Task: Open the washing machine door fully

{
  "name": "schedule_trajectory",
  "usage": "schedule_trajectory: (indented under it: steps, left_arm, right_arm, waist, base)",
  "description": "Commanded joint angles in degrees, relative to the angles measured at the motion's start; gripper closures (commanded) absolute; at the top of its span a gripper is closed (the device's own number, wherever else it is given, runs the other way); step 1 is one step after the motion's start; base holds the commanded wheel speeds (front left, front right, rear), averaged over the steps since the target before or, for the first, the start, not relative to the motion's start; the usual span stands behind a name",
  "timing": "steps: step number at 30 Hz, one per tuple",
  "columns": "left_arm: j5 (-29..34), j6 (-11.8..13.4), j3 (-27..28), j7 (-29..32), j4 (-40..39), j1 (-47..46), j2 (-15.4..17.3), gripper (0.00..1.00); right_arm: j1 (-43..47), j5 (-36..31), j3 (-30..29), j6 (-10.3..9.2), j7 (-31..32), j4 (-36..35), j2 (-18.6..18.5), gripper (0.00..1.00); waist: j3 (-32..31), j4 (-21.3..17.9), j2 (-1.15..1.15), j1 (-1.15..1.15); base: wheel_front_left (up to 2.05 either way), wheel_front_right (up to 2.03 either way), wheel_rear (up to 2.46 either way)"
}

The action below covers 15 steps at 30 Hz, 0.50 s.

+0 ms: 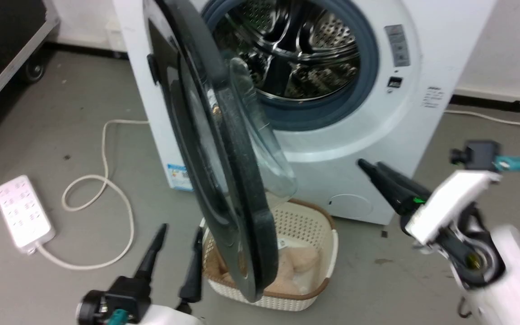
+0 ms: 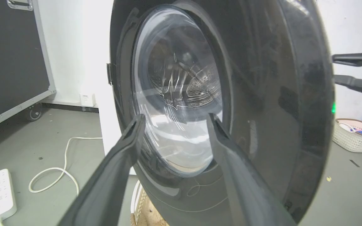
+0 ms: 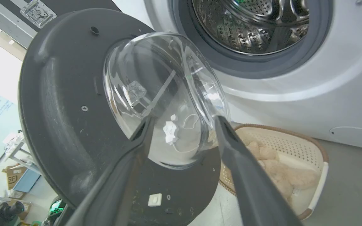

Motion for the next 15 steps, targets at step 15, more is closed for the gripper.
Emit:
schedule_trajectory:
  steps: [15]
  left_arm:
    - [0.5, -1.7, 3.3, -0.3, -1.3, 2.4, 0.1, 0.00]
  right_arm:
    - [24.0, -45.5, -13.4, 0.06, -29.5, -17.6, 0.8, 0.00]
  waist:
    - [-1.8, -5.6, 0.00, 0.00]
  base:
    - [0.00, 0.00, 0.00]
